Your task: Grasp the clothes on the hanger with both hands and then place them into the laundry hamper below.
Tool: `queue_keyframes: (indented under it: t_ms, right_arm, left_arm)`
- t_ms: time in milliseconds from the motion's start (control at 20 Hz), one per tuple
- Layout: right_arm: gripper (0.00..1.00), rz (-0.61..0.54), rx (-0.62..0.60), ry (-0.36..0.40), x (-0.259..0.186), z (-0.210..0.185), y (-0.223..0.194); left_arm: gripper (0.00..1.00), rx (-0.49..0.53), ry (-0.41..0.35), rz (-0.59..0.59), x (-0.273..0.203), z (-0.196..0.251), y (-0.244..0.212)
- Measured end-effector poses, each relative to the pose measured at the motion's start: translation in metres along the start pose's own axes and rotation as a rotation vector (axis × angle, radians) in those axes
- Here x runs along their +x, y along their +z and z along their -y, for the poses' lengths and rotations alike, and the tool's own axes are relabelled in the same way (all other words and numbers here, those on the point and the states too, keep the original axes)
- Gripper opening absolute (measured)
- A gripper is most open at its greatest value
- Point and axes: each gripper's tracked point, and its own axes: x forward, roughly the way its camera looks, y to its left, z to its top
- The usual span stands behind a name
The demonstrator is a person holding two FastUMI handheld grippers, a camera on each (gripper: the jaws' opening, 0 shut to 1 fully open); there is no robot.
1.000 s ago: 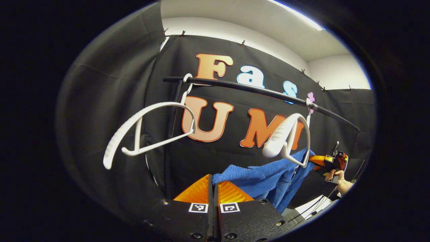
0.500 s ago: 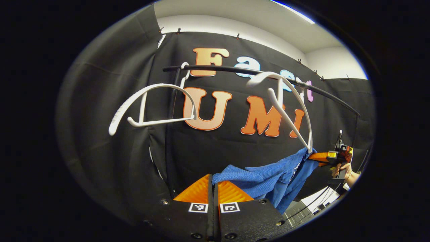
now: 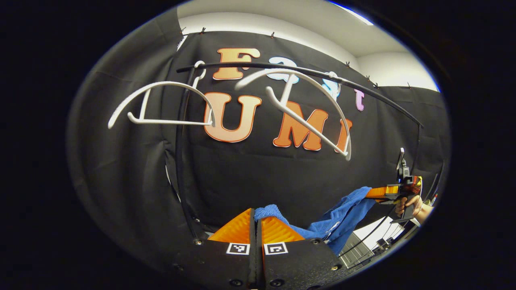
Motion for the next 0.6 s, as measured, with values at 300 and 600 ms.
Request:
queue_keyframes:
  t_ms: [300,600]
  right_arm:
    - [0.08,-0.025,-0.064,-0.034,-0.003,-0.005,-0.03]
    - [0.08,-0.044,-0.073,-0.048,0.004,-0.015,-0.055]
  left_arm:
    - [0.0,0.009,-0.044,-0.031,0.009,0.03,-0.02]
    - [0.0,-0.02,-0.064,-0.081,0.029,0.064,-0.045]
